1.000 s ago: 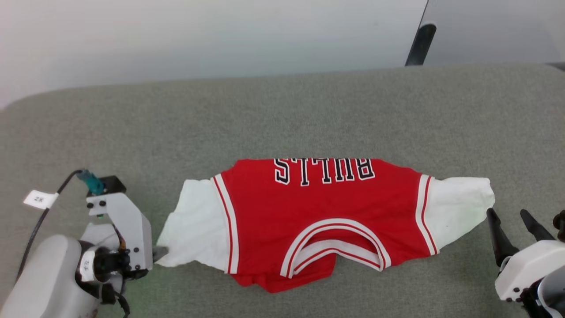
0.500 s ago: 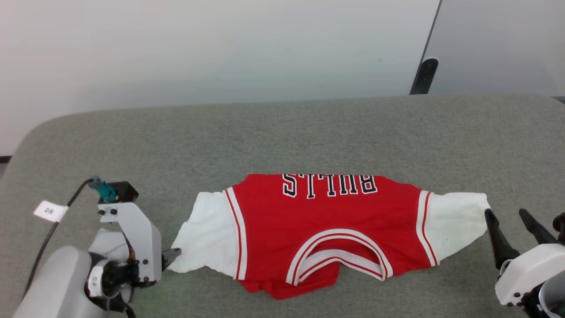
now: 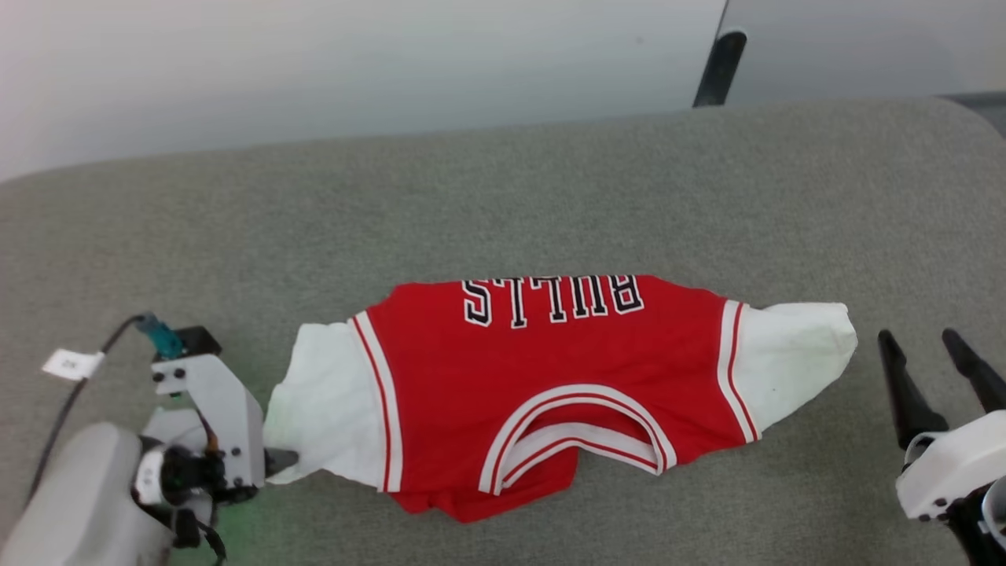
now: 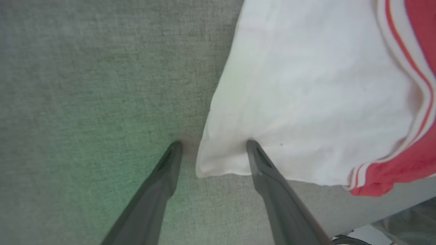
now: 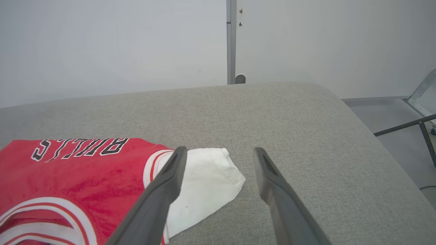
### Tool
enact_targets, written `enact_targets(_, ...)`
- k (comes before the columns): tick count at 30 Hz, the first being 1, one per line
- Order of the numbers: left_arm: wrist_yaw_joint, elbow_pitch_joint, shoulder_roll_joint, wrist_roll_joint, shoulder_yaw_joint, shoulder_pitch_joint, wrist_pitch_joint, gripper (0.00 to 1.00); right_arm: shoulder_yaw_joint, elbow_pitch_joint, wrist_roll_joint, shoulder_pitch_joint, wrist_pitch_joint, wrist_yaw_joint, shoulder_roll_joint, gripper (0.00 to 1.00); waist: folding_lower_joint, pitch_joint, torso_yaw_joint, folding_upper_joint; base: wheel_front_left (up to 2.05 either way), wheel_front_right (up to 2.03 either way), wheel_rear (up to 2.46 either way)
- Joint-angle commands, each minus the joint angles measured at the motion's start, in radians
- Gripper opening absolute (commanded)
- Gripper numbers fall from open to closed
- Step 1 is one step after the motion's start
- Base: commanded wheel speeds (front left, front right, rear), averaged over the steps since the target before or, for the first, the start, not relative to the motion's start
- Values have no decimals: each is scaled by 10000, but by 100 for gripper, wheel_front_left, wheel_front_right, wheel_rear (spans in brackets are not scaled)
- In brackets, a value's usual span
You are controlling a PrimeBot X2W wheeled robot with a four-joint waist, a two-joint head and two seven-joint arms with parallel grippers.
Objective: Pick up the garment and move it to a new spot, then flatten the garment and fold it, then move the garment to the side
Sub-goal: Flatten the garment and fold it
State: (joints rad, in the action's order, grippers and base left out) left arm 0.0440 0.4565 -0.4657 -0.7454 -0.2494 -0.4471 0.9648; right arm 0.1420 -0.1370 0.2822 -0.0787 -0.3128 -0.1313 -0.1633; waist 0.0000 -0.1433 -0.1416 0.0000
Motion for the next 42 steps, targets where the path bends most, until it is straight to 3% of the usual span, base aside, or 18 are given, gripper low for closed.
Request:
enact_targets(1, 5, 297, 194, -196, -28, 41, 138, 23, 94, -142, 93, -184, -3, 11, -14, 100, 0, -302, -191, 0, 0, 0, 0)
enact_targets(2, 1, 389, 280, -270, -19, -6, 160, 0, 122, -209, 66, -219, 26, 11, -37, 100, 0, -336, -185, 0, 0, 0, 0)
enact_targets(11, -153, 815, 499, -374, -29, -716, 34, 0, 365, -195, -49, -911, -174, 11, -609, 100, 0, -634, 58, 0, 0, 0, 0)
enact_targets(26, -498, 1172, 815, -196, -355, -1881, -266, 0, -266, 2513, 1573, -2362, -3098, 11, -2168, 100, 0, -1504, 750, 0, 0, 0, 0)
enact_targets(34, -684, 1478, 967, -167, -483, -2344, -431, 0, -693, 4168, 2166, -3096, -3784, 11, -2237, 100, 0, -1877, 982, 0, 0, 0, 0)
enact_targets(41, -759, 1737, 1020, -188, -540, -2665, -514, 0, -969, 6053, 2695, -3677, -4453, 8, -1751, 100, 0, -2035, 1071, 0, 0, 0, 0)
enact_targets(42, -772, 1773, 1040, -190, -553, -2725, -515, 0, -962, 6292, 2731, -3772, -4546, 8, -1746, 18, 0, -2049, 1080, 0, 0, 0, 0)
